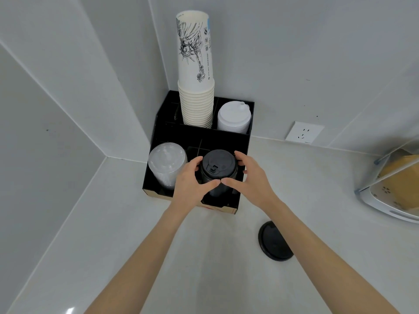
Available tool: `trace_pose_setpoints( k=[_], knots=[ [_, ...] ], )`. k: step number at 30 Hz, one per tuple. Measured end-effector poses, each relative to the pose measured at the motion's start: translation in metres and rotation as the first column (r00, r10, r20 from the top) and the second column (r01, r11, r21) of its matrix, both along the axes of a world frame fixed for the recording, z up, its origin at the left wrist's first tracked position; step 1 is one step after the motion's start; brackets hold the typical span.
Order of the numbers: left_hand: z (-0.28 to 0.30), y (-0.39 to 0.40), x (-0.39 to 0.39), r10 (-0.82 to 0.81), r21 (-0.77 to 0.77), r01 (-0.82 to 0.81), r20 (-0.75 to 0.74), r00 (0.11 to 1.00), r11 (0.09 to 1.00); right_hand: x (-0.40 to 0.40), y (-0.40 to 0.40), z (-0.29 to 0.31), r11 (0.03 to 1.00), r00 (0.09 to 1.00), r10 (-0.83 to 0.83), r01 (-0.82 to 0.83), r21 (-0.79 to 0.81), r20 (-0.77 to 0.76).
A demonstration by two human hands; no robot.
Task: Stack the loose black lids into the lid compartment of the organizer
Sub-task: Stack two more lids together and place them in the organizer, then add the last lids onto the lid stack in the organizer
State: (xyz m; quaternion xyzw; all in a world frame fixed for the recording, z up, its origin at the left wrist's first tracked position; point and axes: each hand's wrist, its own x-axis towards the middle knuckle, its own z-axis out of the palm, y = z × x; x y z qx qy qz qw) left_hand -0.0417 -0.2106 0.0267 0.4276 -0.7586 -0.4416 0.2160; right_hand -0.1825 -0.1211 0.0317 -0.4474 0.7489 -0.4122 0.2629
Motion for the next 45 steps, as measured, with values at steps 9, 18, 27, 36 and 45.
trace_pose_setpoints(
  k=[9,18,27,36,45],
  knots=[
    [0.02,0.037,0.004,0.034,-0.224,-0.048,-0.062,0.997,0.973,-0.009,0.045,0.014,0.995,0.996,-0.085,0.085,-0.06,-0.004],
    [-0.002,0.103,-0.013,-0.187,-0.052,0.185,-0.033,0.982,0.981,-0.03,0.121,0.0,0.977,0.976,-0.213,0.211,0.031,0.037],
    [-0.049,0.139,-0.028,-0.389,0.147,0.369,0.139,0.911,0.918,-0.03,0.17,-0.047,0.935,0.977,-0.198,0.164,0.315,0.08],
    [-0.064,0.15,-0.043,-0.398,0.153,0.372,0.209,0.893,0.916,-0.024,0.183,-0.067,0.913,0.988,-0.137,0.098,0.397,0.07],
    [-0.063,0.153,-0.048,-0.364,0.118,0.348,0.16,0.918,0.93,-0.026,0.181,-0.061,0.952,0.987,-0.146,0.121,0.28,0.067]
  ],
)
